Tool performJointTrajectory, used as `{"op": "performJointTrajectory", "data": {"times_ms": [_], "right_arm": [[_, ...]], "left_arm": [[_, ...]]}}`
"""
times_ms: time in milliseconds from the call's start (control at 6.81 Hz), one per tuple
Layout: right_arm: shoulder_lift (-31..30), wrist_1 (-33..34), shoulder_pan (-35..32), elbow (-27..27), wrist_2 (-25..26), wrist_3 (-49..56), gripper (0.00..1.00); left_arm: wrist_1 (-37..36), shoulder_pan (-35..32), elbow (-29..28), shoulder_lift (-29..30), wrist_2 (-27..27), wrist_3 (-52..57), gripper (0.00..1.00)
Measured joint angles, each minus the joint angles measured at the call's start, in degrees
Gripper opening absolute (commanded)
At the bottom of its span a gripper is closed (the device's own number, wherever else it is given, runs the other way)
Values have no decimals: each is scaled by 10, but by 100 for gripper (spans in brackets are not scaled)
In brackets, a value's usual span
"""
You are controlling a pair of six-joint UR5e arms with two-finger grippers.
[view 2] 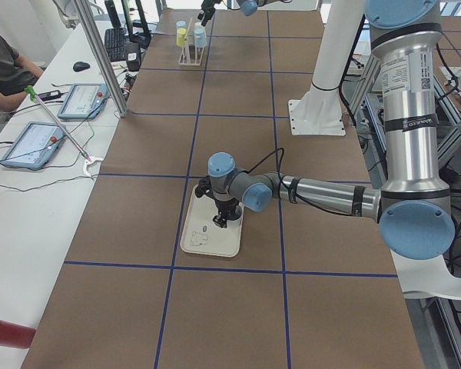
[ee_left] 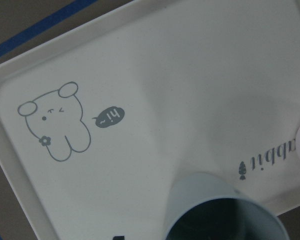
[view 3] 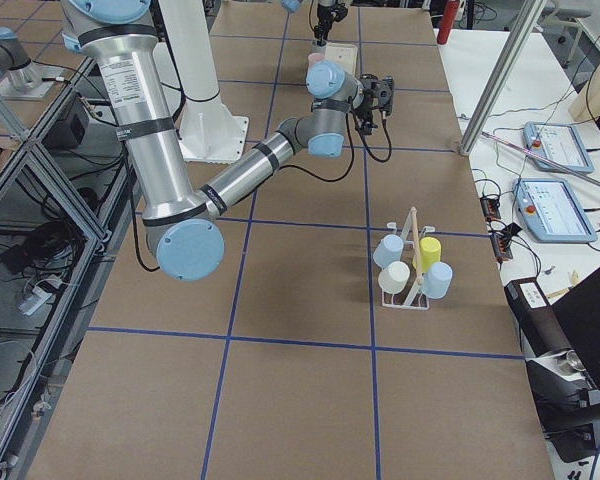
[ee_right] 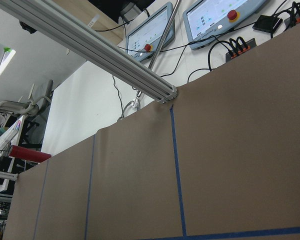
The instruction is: Transfer IKEA cup to right arm and place on rack
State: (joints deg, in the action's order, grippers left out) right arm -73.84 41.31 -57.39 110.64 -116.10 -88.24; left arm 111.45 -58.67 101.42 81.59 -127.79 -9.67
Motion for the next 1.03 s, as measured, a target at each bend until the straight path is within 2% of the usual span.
{"op": "performJointTrajectory", "data": {"times_ms": [147, 294, 1028], "right_arm": [[0, 0, 0, 0, 0, 0, 100], [0, 0, 0, 0, 0, 0, 100], [0, 0, 0, 2, 0, -1, 100]], "left_arm": [[0, 2, 0, 0, 0, 0, 28], [1, 3, 0, 1, 0, 1, 2], [-1, -15, 21, -7, 9, 5, 0]]}}
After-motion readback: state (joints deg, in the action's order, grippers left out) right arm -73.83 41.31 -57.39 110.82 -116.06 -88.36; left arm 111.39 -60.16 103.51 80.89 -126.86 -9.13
